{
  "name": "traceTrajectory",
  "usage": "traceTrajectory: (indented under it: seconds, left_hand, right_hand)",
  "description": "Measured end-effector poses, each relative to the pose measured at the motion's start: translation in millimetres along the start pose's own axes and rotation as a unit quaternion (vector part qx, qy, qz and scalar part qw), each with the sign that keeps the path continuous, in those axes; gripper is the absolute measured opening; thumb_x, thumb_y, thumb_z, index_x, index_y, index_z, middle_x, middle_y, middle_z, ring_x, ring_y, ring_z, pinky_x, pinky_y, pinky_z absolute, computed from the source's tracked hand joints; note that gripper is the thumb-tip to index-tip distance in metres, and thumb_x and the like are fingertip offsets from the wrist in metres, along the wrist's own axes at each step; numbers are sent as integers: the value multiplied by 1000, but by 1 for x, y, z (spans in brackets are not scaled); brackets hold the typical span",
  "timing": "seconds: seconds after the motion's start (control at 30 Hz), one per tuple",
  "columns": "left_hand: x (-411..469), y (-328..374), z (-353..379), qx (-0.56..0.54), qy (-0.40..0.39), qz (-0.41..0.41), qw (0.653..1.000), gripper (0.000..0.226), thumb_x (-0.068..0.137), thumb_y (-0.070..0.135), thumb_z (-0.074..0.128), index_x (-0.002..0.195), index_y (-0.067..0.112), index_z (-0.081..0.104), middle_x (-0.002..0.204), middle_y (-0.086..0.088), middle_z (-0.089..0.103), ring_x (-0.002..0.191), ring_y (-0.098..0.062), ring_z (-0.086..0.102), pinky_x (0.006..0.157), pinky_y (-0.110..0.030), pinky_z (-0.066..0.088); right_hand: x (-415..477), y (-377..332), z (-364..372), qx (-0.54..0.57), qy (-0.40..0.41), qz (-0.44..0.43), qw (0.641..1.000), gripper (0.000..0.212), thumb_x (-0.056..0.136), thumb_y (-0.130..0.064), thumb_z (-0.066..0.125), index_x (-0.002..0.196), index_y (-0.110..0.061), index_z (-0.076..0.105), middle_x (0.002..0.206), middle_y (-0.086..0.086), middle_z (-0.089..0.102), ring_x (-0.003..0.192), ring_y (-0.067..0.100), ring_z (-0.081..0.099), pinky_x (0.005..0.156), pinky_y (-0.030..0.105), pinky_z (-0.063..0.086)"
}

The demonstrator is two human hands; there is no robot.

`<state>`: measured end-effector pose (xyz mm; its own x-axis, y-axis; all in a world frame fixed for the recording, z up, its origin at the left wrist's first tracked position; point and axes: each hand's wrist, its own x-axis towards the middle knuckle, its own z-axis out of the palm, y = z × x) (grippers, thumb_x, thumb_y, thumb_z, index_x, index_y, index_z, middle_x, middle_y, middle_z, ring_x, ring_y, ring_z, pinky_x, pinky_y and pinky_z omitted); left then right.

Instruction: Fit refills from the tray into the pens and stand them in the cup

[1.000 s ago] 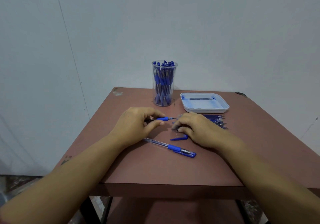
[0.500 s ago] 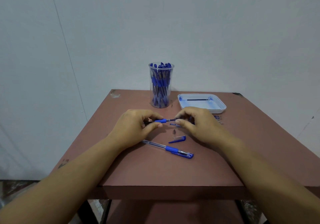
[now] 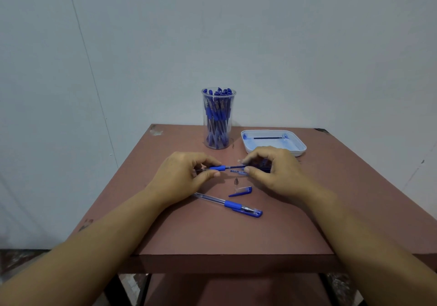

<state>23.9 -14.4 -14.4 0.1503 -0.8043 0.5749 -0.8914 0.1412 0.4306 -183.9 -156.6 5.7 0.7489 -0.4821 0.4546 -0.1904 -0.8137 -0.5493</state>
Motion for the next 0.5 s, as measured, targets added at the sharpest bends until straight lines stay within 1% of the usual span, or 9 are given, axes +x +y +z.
traceTrajectory:
  seconds: [0.03,0.1,0.13,0.2,0.27,0.3,0.37,0.43,0.5]
  left_hand:
    - [0,1,1,-2,-1,0,1000,22,81,48,69,100,38,74,84,19,72,72,-6,63,68,-28,53]
    - [0,3,1,-2,-5,4,1000,24,80,49,66,100,38,74,83,19,72,72,-5,63,67,-27,53]
    - [1,4,1,-1,-6,7,1000,24,80,49,66,99,38,74,83,20,72,73,-4,63,67,-26,53]
    - [1,4,1,1,-6,8,1000,24,81,49,66,100,38,74,84,21,72,74,-2,63,67,-22,51]
    - [1,1,0,2,-2,4,1000,20,82,45,71,100,37,75,84,21,71,74,-2,63,67,-18,49]
    - [1,0,-1,3,1,0,1000,18,83,41,74,100,37,75,83,21,71,74,-2,63,67,-16,47]
    - [1,-3,-2,7,8,-9,1000,17,83,36,76,100,37,75,82,21,71,75,-3,62,66,-12,44]
    - [2,-5,-4,7,12,-17,1000,17,83,35,76,99,38,75,80,20,70,74,-4,62,65,-11,42]
    - [2,-6,-5,5,13,-22,1000,16,83,35,76,99,38,75,79,19,70,73,-3,62,65,-13,44]
  right_hand:
    - [0,-1,0,-1,0,-7,1000,15,82,-23,76,93,-33,71,91,-17,70,90,3,64,81,26,52]
    - [0,-5,3,-3,-6,-24,1000,17,81,-29,78,95,-36,73,89,-21,68,90,3,62,79,20,49]
    - [0,-7,4,0,-12,-25,1000,16,81,-28,77,95,-36,74,89,-23,67,90,2,61,78,17,48]
    - [1,-6,4,7,-16,-16,1000,15,83,-24,76,93,-36,75,88,-22,68,90,0,62,77,14,47]
    - [1,-1,-1,12,-11,-5,1000,16,84,-20,75,91,-35,75,90,-19,70,89,0,64,78,16,48]
    - [0,3,-4,12,-7,-3,1000,17,84,-18,74,89,-35,75,90,-18,71,89,1,65,79,17,49]
    - [-2,10,-14,14,8,7,1000,25,84,-12,73,84,-36,73,86,-19,72,87,-1,65,80,15,48]
    - [-4,20,-23,21,24,27,999,23,84,-7,73,84,-30,73,85,-17,72,84,-3,65,79,11,45]
    - [-4,29,-28,16,35,51,998,17,84,-7,73,85,-24,73,83,-16,71,81,-7,63,76,7,43]
